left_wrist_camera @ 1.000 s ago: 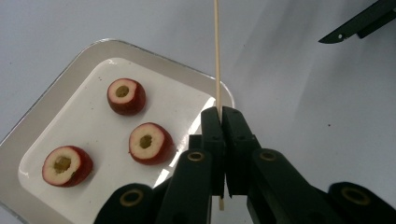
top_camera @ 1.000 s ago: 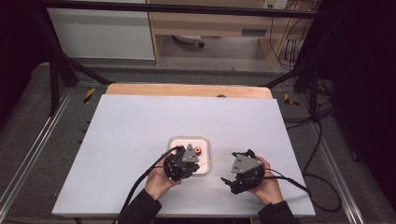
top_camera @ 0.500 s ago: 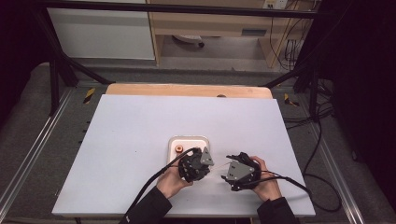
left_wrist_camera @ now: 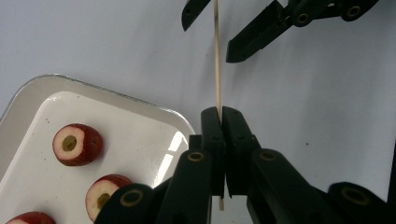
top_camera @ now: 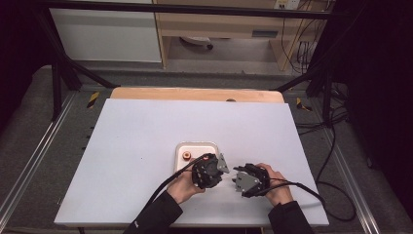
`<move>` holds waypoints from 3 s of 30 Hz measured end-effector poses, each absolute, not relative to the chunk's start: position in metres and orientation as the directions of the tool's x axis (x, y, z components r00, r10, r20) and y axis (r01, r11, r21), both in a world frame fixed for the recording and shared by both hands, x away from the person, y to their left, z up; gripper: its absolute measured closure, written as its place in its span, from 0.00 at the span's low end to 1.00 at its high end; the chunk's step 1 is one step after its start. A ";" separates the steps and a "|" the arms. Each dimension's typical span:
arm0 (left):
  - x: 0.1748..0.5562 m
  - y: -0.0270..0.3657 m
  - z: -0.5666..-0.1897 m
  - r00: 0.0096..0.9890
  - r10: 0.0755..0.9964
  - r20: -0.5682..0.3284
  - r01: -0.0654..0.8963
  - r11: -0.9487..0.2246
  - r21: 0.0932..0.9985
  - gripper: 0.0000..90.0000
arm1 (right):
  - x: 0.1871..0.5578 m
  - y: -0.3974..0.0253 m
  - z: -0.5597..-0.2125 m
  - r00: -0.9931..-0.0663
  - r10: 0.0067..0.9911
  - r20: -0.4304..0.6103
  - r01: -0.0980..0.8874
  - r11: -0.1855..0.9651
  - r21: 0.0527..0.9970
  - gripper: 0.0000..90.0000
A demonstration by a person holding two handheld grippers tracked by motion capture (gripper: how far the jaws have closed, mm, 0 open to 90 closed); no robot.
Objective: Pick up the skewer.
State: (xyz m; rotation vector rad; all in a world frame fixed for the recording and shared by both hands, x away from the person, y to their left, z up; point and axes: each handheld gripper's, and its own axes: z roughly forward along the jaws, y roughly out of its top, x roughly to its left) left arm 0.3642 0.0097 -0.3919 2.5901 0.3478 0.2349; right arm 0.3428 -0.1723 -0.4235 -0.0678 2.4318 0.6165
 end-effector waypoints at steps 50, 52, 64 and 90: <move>0.378 -0.002 -0.401 0.967 0.252 0.043 0.225 -0.919 0.325 0.98 | 0.334 -0.155 -0.422 -0.708 -0.188 -0.681 -0.363 0.924 0.122 0.99; 0.378 -0.002 -0.401 0.967 0.252 0.043 0.226 -0.919 0.322 0.98 | 0.333 -0.155 -0.421 -0.701 -0.190 -0.687 -0.370 0.921 0.122 0.98; 0.374 0.009 -0.398 0.951 0.301 0.064 0.257 -0.892 0.372 0.99 | 0.335 -0.161 -0.412 -0.726 -0.005 -0.688 -0.275 0.919 0.284 0.75; 0.338 0.096 -0.409 0.749 0.661 -0.048 0.471 -0.480 0.740 0.99 | 0.368 -0.201 -0.416 -0.755 0.649 -0.095 0.398 0.568 0.720 0.15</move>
